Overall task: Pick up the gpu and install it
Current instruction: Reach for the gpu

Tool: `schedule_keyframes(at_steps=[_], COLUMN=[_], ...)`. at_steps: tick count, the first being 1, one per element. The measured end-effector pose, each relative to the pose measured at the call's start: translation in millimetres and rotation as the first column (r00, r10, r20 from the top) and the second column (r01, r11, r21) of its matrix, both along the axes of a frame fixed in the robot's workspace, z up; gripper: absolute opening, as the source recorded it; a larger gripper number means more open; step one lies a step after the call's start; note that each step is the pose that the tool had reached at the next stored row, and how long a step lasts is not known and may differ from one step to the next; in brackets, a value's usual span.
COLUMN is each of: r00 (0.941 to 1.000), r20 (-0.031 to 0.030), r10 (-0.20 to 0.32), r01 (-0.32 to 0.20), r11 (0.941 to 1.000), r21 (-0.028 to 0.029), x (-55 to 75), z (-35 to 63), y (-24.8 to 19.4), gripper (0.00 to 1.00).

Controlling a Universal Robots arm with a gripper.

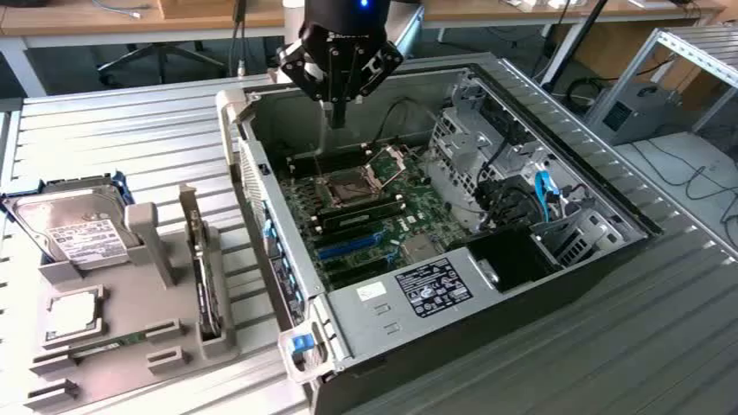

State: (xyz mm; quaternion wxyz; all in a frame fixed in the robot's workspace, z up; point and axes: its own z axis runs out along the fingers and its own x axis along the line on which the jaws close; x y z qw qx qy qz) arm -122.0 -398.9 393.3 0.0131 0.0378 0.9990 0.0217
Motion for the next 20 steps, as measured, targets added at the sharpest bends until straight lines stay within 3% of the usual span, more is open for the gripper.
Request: schedule_keyframes(at_steps=[20], r00=[1.0], r20=[0.0], r10=[0.0], r01=[0.0], r11=[1.0], r21=[0.0], x=[-4.9], z=[-0.4], y=[0.0], gripper=[0.11])
